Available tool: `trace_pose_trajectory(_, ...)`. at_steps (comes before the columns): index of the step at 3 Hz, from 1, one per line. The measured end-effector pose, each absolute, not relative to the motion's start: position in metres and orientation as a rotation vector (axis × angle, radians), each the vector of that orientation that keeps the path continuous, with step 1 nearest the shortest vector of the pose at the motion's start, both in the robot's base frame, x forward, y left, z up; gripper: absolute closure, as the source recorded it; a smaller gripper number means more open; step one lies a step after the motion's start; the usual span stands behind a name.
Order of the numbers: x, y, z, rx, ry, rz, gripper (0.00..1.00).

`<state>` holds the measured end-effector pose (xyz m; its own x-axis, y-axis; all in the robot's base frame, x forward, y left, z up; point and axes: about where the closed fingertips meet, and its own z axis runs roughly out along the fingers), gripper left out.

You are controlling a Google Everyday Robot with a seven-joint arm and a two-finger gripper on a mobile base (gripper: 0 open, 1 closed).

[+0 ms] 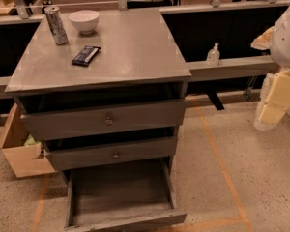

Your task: Place rxbar blueberry into bottom drawer

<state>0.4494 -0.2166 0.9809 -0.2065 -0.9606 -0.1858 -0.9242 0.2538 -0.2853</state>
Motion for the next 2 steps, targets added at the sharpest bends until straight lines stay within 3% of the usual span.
trace_pose_trajectory(2,0.522,-0.186,0.999,-2.049,1.914,-0.429,0.0)
